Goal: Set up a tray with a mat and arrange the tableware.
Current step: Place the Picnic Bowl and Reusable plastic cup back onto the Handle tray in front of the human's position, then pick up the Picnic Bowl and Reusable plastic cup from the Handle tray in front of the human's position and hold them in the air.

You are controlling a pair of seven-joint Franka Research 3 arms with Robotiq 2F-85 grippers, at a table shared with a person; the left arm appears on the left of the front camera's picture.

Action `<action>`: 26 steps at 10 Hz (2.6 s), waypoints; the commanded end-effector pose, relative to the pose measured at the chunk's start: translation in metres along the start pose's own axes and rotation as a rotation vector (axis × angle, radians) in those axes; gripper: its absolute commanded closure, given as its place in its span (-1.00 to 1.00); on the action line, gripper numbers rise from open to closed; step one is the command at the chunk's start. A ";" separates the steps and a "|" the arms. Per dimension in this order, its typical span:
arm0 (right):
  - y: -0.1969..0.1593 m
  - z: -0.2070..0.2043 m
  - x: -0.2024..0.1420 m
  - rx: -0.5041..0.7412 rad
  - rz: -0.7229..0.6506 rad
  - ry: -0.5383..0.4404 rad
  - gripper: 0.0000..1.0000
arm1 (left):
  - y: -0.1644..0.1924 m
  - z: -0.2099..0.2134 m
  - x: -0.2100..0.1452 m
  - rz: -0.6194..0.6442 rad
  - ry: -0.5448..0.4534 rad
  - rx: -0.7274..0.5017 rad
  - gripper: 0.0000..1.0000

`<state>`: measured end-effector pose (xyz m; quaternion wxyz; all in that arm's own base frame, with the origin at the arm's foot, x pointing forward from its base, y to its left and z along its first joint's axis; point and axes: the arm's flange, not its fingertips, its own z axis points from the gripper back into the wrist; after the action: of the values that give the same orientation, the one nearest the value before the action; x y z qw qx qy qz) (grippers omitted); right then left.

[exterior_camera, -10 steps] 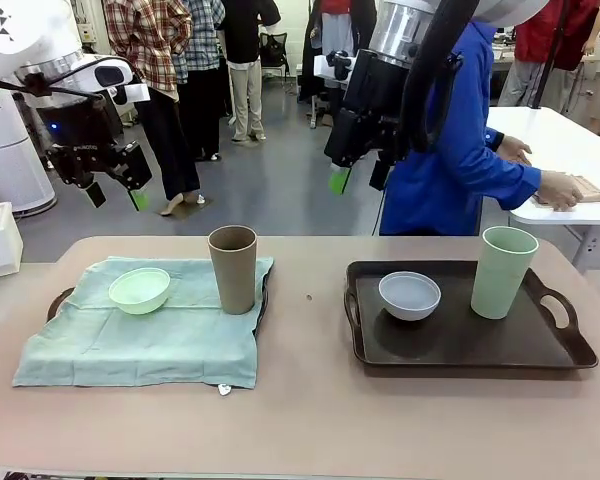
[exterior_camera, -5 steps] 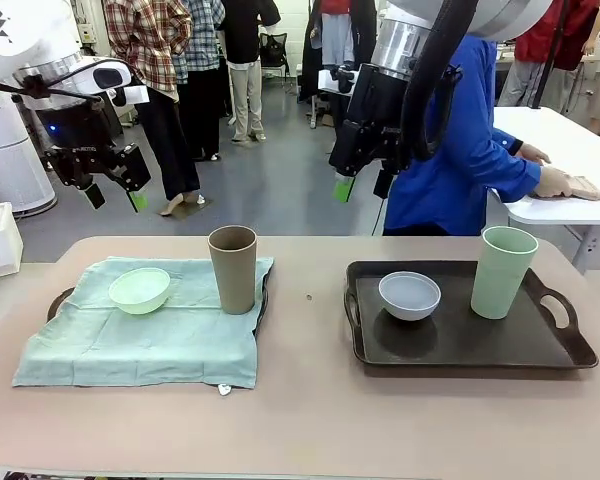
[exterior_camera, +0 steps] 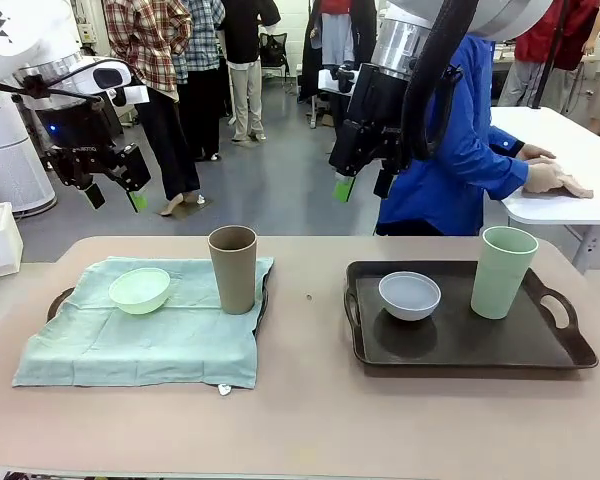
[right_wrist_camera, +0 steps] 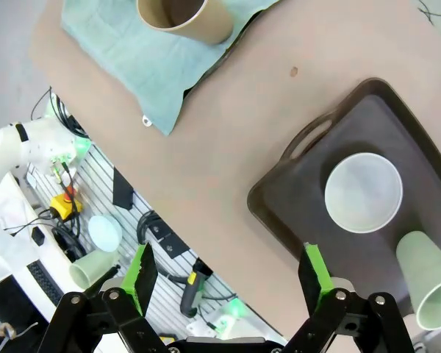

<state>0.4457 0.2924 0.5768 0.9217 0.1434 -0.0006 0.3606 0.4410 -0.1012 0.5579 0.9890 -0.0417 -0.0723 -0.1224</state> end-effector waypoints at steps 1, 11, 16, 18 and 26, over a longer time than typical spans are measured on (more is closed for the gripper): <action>-0.001 -0.001 -0.003 -0.011 -0.001 0.001 -1.00 | 0.002 0.000 -0.003 -0.017 -0.005 -0.016 -0.67; -0.001 -0.001 -0.003 -0.011 -0.001 0.001 -1.00 | 0.002 0.000 -0.003 -0.017 -0.005 -0.016 -0.67; -0.043 0.032 -0.087 -0.254 -0.284 -0.130 -1.00 | 0.068 0.007 -0.017 0.043 0.011 -0.132 -0.67; -0.070 0.051 -0.121 -0.295 -0.363 -0.160 -1.00 | 0.090 0.010 -0.022 0.072 0.024 -0.257 -0.67; -0.189 0.104 -0.307 0.305 -0.472 -0.693 -1.00 | 0.190 0.022 -0.049 0.329 -0.093 -0.904 -0.67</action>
<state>0.3593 -0.0679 0.6021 0.9047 0.3641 -0.2135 0.0579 0.4297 0.0913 0.5630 0.8918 -0.4487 -0.0551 0.0175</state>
